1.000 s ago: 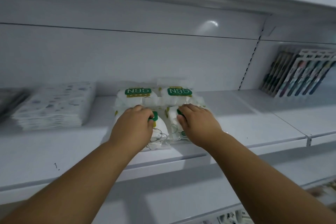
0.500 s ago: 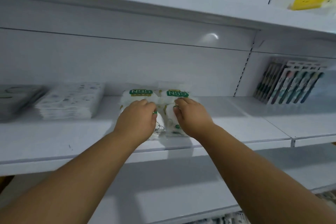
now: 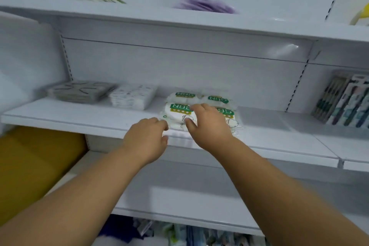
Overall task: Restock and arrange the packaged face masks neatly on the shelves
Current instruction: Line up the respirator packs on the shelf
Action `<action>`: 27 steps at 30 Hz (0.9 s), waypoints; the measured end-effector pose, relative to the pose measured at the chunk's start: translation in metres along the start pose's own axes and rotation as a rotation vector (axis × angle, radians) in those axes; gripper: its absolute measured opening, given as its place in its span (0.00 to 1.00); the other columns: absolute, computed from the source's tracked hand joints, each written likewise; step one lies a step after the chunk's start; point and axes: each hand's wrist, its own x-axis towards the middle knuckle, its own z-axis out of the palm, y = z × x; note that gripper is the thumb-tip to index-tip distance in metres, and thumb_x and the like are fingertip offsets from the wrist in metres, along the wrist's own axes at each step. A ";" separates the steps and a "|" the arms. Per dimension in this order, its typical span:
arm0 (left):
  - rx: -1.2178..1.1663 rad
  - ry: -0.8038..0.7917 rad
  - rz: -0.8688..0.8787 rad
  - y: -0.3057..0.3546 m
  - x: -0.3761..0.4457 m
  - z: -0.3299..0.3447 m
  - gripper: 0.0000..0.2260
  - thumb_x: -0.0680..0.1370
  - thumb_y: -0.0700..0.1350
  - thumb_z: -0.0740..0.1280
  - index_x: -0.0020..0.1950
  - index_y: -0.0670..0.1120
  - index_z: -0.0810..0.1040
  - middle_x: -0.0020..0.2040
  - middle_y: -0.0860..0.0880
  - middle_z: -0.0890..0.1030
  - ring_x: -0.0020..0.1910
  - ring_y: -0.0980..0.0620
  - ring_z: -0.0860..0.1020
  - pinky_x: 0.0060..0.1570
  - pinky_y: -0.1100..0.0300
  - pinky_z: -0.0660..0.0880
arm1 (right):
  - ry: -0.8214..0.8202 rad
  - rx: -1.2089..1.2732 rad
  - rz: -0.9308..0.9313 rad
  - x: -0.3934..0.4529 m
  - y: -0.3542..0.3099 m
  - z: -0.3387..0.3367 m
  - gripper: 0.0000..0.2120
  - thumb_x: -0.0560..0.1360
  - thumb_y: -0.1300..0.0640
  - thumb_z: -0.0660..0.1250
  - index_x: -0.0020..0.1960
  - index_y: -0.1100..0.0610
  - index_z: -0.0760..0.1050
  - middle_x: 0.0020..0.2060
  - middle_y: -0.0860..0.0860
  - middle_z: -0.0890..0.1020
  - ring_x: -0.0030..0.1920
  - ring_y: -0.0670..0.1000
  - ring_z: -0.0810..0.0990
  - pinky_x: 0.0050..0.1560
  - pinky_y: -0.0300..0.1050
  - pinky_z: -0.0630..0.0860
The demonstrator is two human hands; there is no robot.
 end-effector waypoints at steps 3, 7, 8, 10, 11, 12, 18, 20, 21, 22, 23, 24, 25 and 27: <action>-0.001 -0.022 -0.016 -0.010 -0.018 -0.018 0.14 0.82 0.51 0.60 0.68 0.54 0.73 0.64 0.51 0.77 0.63 0.47 0.74 0.58 0.53 0.72 | 0.014 -0.013 -0.013 -0.009 -0.023 -0.012 0.20 0.81 0.45 0.59 0.69 0.53 0.71 0.62 0.52 0.78 0.62 0.56 0.75 0.61 0.52 0.71; -0.020 0.007 -0.011 -0.031 -0.035 -0.042 0.15 0.82 0.51 0.60 0.68 0.54 0.73 0.65 0.51 0.77 0.63 0.48 0.74 0.60 0.52 0.73 | 0.035 -0.014 0.002 -0.019 -0.057 -0.029 0.19 0.81 0.45 0.59 0.69 0.52 0.70 0.63 0.51 0.77 0.62 0.55 0.74 0.60 0.52 0.72; -0.025 0.010 -0.008 -0.038 -0.040 -0.048 0.15 0.82 0.51 0.60 0.69 0.54 0.73 0.65 0.51 0.77 0.63 0.48 0.75 0.60 0.52 0.73 | 0.039 -0.015 0.013 -0.021 -0.066 -0.031 0.20 0.81 0.45 0.58 0.69 0.51 0.70 0.63 0.51 0.77 0.63 0.55 0.74 0.61 0.52 0.72; -0.031 0.006 0.001 -0.054 -0.051 -0.058 0.15 0.82 0.51 0.61 0.68 0.54 0.73 0.64 0.52 0.77 0.63 0.48 0.75 0.60 0.52 0.73 | 0.040 -0.018 0.041 -0.025 -0.085 -0.033 0.20 0.81 0.45 0.58 0.69 0.52 0.70 0.64 0.51 0.76 0.63 0.56 0.74 0.61 0.53 0.72; -0.036 0.007 0.004 -0.064 -0.057 -0.063 0.15 0.82 0.52 0.61 0.68 0.54 0.73 0.64 0.52 0.77 0.62 0.48 0.75 0.59 0.52 0.73 | 0.041 -0.020 0.056 -0.028 -0.096 -0.034 0.20 0.81 0.45 0.58 0.69 0.52 0.71 0.64 0.51 0.76 0.62 0.56 0.74 0.61 0.53 0.72; -0.036 0.011 0.008 -0.074 -0.063 -0.068 0.15 0.81 0.52 0.61 0.68 0.54 0.73 0.64 0.52 0.77 0.62 0.48 0.75 0.59 0.52 0.73 | 0.044 -0.020 0.069 -0.031 -0.107 -0.034 0.20 0.81 0.45 0.58 0.69 0.52 0.71 0.64 0.51 0.76 0.62 0.56 0.74 0.61 0.53 0.72; -0.049 0.019 0.076 -0.121 -0.099 -0.092 0.14 0.82 0.51 0.61 0.68 0.54 0.74 0.63 0.51 0.78 0.62 0.48 0.75 0.59 0.53 0.73 | 0.069 0.046 0.150 -0.049 -0.170 -0.025 0.18 0.82 0.48 0.59 0.69 0.54 0.71 0.63 0.53 0.76 0.62 0.56 0.74 0.60 0.51 0.73; -0.077 0.036 0.103 -0.129 -0.104 -0.096 0.14 0.82 0.50 0.61 0.67 0.54 0.74 0.63 0.52 0.78 0.62 0.48 0.75 0.59 0.53 0.72 | 0.102 0.060 0.163 -0.054 -0.185 -0.022 0.17 0.82 0.49 0.59 0.68 0.54 0.72 0.61 0.53 0.77 0.60 0.55 0.75 0.58 0.51 0.73; -0.089 0.049 0.107 -0.133 -0.105 -0.097 0.14 0.82 0.50 0.61 0.67 0.54 0.74 0.63 0.52 0.78 0.62 0.48 0.75 0.59 0.53 0.72 | 0.123 0.059 0.156 -0.054 -0.192 -0.022 0.16 0.82 0.50 0.60 0.67 0.54 0.72 0.60 0.53 0.77 0.60 0.55 0.75 0.57 0.50 0.73; -0.101 0.062 0.108 -0.137 -0.104 -0.099 0.14 0.82 0.50 0.61 0.67 0.54 0.74 0.63 0.53 0.78 0.62 0.49 0.75 0.59 0.54 0.72 | 0.143 0.060 0.148 -0.052 -0.198 -0.024 0.16 0.81 0.51 0.60 0.67 0.55 0.73 0.60 0.52 0.78 0.59 0.55 0.75 0.57 0.51 0.72; -0.116 0.072 0.106 -0.141 -0.102 -0.101 0.14 0.82 0.50 0.61 0.67 0.54 0.74 0.62 0.53 0.78 0.61 0.49 0.75 0.58 0.54 0.72 | 0.160 0.063 0.140 -0.048 -0.202 -0.028 0.15 0.81 0.51 0.60 0.66 0.55 0.73 0.59 0.52 0.78 0.59 0.55 0.74 0.58 0.51 0.72; -0.134 0.080 0.100 -0.144 -0.099 -0.104 0.13 0.82 0.50 0.61 0.67 0.54 0.74 0.62 0.54 0.78 0.60 0.50 0.75 0.57 0.55 0.72 | 0.176 0.068 0.131 -0.042 -0.207 -0.032 0.15 0.81 0.52 0.60 0.66 0.55 0.72 0.60 0.52 0.78 0.59 0.55 0.74 0.58 0.51 0.72; -0.148 0.090 0.092 -0.147 -0.096 -0.107 0.13 0.82 0.50 0.61 0.67 0.54 0.74 0.61 0.55 0.78 0.60 0.50 0.76 0.56 0.55 0.72 | 0.192 0.075 0.121 -0.035 -0.211 -0.037 0.15 0.81 0.52 0.60 0.66 0.55 0.72 0.60 0.52 0.78 0.60 0.55 0.74 0.59 0.51 0.72; -0.168 0.112 0.077 -0.150 -0.085 -0.113 0.13 0.82 0.50 0.61 0.66 0.54 0.74 0.61 0.56 0.79 0.59 0.51 0.76 0.55 0.56 0.73 | 0.224 0.084 0.091 -0.017 -0.217 -0.048 0.16 0.82 0.51 0.60 0.68 0.54 0.71 0.62 0.51 0.77 0.61 0.54 0.74 0.61 0.51 0.72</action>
